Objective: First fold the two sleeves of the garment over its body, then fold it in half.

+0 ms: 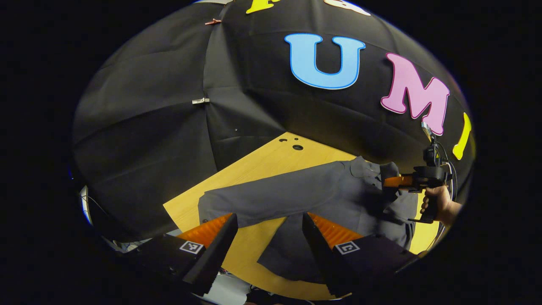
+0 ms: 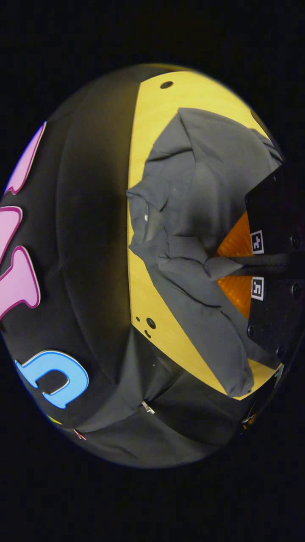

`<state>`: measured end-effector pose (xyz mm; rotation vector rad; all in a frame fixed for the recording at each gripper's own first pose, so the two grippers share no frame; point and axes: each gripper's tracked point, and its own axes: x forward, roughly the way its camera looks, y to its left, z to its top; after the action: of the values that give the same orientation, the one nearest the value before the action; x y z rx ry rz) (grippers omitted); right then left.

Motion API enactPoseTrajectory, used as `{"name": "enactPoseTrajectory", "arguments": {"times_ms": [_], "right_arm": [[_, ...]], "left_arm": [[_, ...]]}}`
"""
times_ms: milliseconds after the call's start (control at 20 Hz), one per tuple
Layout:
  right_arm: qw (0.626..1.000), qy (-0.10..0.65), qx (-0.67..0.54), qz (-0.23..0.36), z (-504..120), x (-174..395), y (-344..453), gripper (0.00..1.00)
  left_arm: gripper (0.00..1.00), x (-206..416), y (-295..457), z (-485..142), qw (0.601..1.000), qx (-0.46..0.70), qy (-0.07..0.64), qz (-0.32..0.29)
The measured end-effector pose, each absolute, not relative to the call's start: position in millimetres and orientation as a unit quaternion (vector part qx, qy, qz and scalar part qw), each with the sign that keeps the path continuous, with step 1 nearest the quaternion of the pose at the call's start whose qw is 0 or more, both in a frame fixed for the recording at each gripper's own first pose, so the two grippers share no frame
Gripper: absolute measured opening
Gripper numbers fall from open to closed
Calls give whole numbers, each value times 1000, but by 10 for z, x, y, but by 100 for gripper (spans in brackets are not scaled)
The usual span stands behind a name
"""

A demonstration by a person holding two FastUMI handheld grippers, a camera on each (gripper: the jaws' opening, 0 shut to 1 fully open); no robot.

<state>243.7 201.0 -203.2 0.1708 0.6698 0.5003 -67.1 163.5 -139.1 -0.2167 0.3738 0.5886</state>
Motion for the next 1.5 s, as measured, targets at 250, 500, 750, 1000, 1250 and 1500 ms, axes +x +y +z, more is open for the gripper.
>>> {"name": "enactPoseTrajectory", "arguments": {"times_ms": [250, 500, 750, 1000, 1250, 1500], "right_arm": [[885, 361, 171, 239, -2187, 2451, 2344, 23], [902, 334, 152, 228, -2103, 2429, 2328, 97], [927, 300, 100, 203, -1946, 2234, 2016, 99], [953, 248, 65, 160, -1594, 2049, 1402, 98], [972, 201, 44, 109, -1179, 1838, 720, 99], [983, 177, 11, 51, -878, 1425, 3, 98]], "left_arm": [[97, -621, 1733, -1431, 932, -110, 183, 294], [97, -637, 1874, -1474, 929, -115, 196, 291], [97, -618, 2267, -1532, 926, -100, 202, 304], [97, -625, 2712, -1734, 914, -108, 205, 334], [97, -662, 3180, -2072, 894, -128, 216, 371], [97, -574, 3629, -2388, 878, -133, 235, 395]]}}
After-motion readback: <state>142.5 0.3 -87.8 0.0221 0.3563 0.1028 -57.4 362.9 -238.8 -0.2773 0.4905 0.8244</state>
